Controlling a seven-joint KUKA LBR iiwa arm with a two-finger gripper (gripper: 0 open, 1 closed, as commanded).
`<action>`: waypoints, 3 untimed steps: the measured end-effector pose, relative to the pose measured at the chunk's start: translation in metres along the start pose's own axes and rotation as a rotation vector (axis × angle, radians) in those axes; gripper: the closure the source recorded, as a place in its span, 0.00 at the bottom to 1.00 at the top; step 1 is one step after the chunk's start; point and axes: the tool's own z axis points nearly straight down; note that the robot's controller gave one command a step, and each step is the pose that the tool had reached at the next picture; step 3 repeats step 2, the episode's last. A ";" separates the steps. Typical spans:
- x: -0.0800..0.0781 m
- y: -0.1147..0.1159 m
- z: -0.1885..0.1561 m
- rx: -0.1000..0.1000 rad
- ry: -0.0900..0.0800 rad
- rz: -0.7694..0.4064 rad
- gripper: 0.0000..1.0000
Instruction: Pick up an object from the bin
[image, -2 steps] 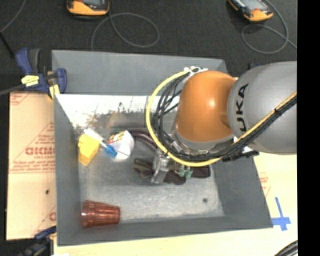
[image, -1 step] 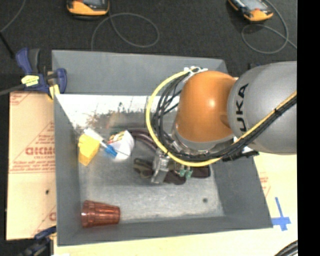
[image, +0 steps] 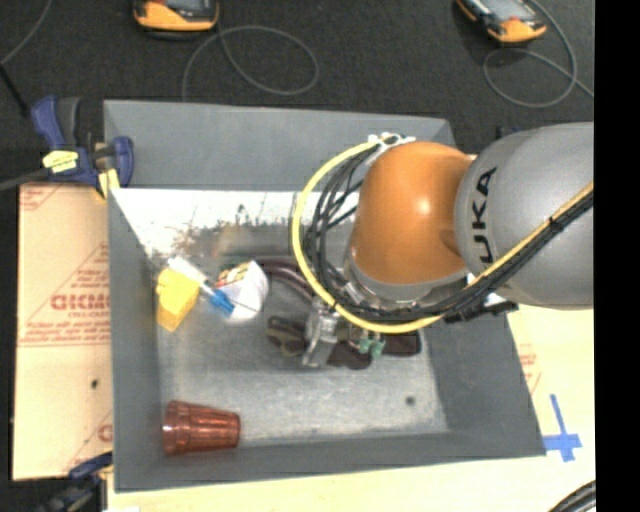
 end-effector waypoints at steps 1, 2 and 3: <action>0.000 0.000 0.000 0.000 0.000 0.000 1.00; 0.000 0.000 0.000 0.000 0.000 0.000 1.00; 0.000 0.000 0.000 0.000 0.000 0.000 1.00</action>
Offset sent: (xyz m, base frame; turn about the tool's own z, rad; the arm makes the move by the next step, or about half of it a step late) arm 0.0000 0.0000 0.0000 0.0000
